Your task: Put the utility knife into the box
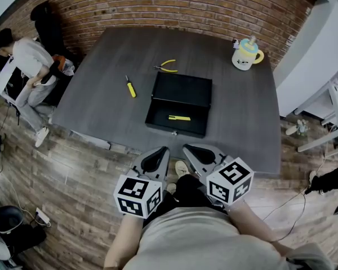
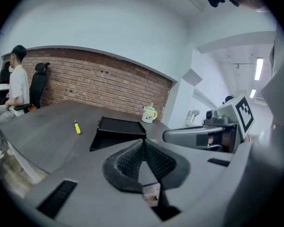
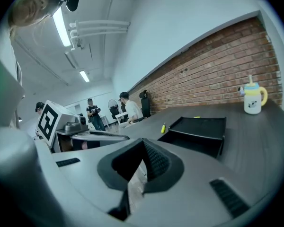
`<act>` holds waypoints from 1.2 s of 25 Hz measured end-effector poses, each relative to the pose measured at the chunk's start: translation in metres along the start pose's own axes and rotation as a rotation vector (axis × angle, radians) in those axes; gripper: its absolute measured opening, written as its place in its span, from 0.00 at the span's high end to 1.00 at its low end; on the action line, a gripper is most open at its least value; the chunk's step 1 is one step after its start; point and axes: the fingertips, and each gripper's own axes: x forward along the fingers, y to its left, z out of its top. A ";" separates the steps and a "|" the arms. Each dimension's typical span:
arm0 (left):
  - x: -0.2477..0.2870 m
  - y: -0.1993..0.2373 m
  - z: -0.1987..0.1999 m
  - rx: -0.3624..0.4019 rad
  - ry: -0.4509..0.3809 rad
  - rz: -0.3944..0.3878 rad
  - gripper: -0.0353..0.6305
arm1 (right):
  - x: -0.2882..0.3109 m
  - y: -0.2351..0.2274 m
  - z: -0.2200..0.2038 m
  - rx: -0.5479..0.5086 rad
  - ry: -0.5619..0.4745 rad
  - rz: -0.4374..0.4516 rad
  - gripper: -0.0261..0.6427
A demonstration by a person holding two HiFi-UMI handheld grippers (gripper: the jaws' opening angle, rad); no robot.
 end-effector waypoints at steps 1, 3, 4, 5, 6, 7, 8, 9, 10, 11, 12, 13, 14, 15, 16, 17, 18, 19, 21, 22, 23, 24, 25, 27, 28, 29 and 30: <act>0.000 0.000 -0.001 -0.001 0.001 -0.001 0.90 | 0.000 0.000 0.000 0.000 0.002 -0.003 0.95; -0.001 0.000 -0.001 0.002 0.003 -0.001 0.90 | 0.000 0.000 0.000 0.005 0.007 -0.008 0.95; -0.001 0.000 -0.001 0.004 0.003 0.000 0.90 | 0.000 0.000 0.000 0.006 0.008 -0.009 0.95; -0.001 0.000 -0.002 0.003 0.001 0.001 0.90 | 0.000 0.000 0.000 0.006 0.010 -0.009 0.95; -0.001 0.000 -0.002 -0.001 -0.001 0.004 0.90 | 0.000 0.000 -0.001 0.004 0.011 -0.009 0.95; -0.001 0.000 -0.002 -0.005 -0.003 0.007 0.90 | -0.001 0.000 -0.002 0.002 0.011 -0.008 0.95; 0.000 0.000 -0.002 -0.008 -0.004 0.009 0.90 | -0.001 -0.001 -0.003 0.002 0.010 -0.006 0.95; 0.000 0.000 -0.002 -0.008 -0.003 0.010 0.90 | -0.001 -0.002 -0.004 0.002 0.008 -0.005 0.95; 0.001 -0.001 -0.002 -0.005 -0.001 0.010 0.90 | -0.001 -0.003 -0.004 0.002 0.008 -0.005 0.95; 0.002 -0.001 -0.002 -0.002 0.001 0.009 0.90 | -0.002 -0.003 -0.003 0.002 0.011 -0.007 0.95; 0.002 -0.001 -0.002 0.001 0.002 0.009 0.90 | -0.001 -0.004 -0.003 0.001 0.015 -0.009 0.95; 0.002 -0.001 -0.002 0.002 0.002 0.011 0.90 | -0.001 -0.004 -0.003 0.000 0.019 -0.010 0.95; 0.002 0.000 -0.002 0.000 0.002 0.013 0.90 | -0.001 -0.004 -0.004 -0.002 0.023 -0.011 0.95; 0.001 0.001 -0.003 -0.001 0.001 0.015 0.90 | 0.000 -0.004 -0.005 -0.002 0.026 -0.012 0.95; 0.001 0.001 -0.003 -0.003 0.001 0.016 0.90 | 0.001 -0.005 -0.007 -0.002 0.028 -0.013 0.95; 0.001 0.001 -0.003 -0.005 0.001 0.016 0.90 | 0.001 -0.005 -0.008 -0.003 0.030 -0.013 0.95; 0.001 0.001 -0.003 -0.007 0.002 0.015 0.90 | 0.001 -0.005 -0.009 -0.005 0.033 -0.015 0.95; 0.001 0.001 -0.003 -0.010 0.003 0.015 0.90 | 0.001 -0.006 -0.009 -0.008 0.036 -0.016 0.95; 0.002 0.000 -0.004 -0.012 0.006 0.016 0.90 | 0.000 -0.006 -0.007 -0.011 0.042 -0.019 0.95; 0.003 0.000 -0.004 -0.012 0.007 0.017 0.90 | 0.000 -0.007 -0.007 -0.011 0.041 -0.020 0.95; 0.003 -0.001 -0.005 -0.011 0.008 0.017 0.90 | -0.001 -0.007 -0.007 -0.010 0.038 -0.021 0.95; 0.002 -0.001 -0.006 -0.011 0.008 0.018 0.90 | -0.001 -0.007 -0.007 -0.009 0.034 -0.022 0.95; 0.001 -0.001 -0.006 -0.011 0.007 0.020 0.90 | -0.001 -0.007 -0.007 -0.009 0.032 -0.022 0.95; 0.000 0.000 -0.006 -0.014 0.006 0.024 0.90 | -0.001 -0.006 -0.008 -0.007 0.029 -0.023 0.95; -0.001 0.000 -0.007 -0.016 0.006 0.025 0.90 | -0.001 -0.006 -0.009 -0.005 0.029 -0.022 0.95; -0.002 0.001 -0.007 -0.018 0.007 0.027 0.90 | -0.001 -0.005 -0.010 -0.003 0.031 -0.022 0.95; -0.003 0.001 -0.008 -0.022 0.007 0.029 0.90 | -0.002 -0.005 -0.011 -0.002 0.033 -0.022 0.95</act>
